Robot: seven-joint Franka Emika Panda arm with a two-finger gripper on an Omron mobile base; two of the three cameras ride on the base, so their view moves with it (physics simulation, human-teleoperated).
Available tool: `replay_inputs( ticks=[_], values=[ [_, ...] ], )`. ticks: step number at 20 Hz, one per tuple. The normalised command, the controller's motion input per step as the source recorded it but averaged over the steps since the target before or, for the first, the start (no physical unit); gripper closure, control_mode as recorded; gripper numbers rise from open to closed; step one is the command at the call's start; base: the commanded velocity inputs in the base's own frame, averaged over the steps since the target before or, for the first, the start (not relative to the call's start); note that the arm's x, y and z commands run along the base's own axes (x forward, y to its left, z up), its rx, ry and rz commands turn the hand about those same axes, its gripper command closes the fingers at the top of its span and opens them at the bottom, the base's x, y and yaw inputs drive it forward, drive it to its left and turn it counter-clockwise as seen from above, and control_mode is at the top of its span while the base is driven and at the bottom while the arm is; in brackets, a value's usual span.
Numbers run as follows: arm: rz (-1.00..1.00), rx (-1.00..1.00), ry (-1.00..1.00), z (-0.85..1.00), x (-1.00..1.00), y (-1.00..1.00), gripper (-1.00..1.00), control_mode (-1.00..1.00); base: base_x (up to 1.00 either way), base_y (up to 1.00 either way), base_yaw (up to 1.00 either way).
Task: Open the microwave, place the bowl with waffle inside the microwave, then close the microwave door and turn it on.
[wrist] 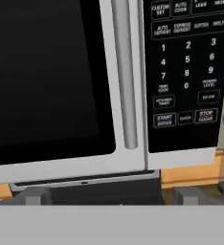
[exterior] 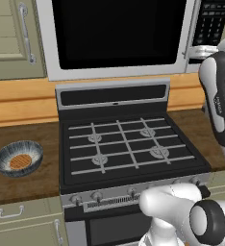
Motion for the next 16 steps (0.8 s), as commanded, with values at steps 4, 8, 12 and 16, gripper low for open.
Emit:
replay_inputs(
  ticks=[4,8,12,16],
  values=[
    [0.0,0.14,0.0,0.0,0.79,-0.1,-1.0,-1.0,0.0,0.0,0.0],
    [0.0,0.14,0.0,0.03,0.65,-0.11,-1.0,-1.0,0.0,0.0,0.0],
    [0.0,0.12,0.0,0.1,0.64,-0.23,-1.0,-1.0,0.0,0.0,0.0],
    [0.0,0.1,0.0,0.08,0.57,-0.27,-1.0,-1.0,0.0,0.0,0.0]
  ],
)
